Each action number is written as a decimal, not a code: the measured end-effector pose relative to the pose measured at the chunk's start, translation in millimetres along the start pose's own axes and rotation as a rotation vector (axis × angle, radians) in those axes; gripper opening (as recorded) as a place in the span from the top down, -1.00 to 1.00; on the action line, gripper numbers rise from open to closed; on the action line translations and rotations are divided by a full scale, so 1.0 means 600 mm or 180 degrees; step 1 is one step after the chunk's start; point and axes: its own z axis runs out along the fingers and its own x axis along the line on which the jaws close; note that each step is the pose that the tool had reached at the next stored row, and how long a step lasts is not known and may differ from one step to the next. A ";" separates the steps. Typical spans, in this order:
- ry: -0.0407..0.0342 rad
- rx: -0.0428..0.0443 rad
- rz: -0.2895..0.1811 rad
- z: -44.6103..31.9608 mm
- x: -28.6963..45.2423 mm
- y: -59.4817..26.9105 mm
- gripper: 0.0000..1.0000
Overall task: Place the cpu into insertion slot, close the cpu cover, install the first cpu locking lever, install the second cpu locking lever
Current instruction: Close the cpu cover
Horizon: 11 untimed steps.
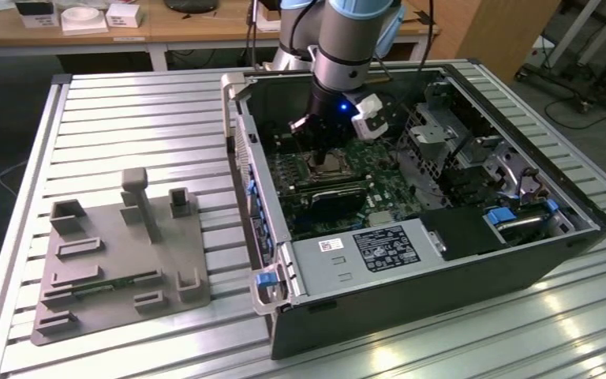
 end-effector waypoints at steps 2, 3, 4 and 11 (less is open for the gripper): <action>0.0000 0.0000 -0.0002 0.004 0.000 0.001 0.80; 0.0001 -0.0001 -0.0004 0.006 0.000 0.001 0.80; 0.0001 -0.0002 -0.0007 0.009 0.000 0.001 0.80; 0.0004 -0.0005 -0.0027 0.024 0.000 0.000 0.80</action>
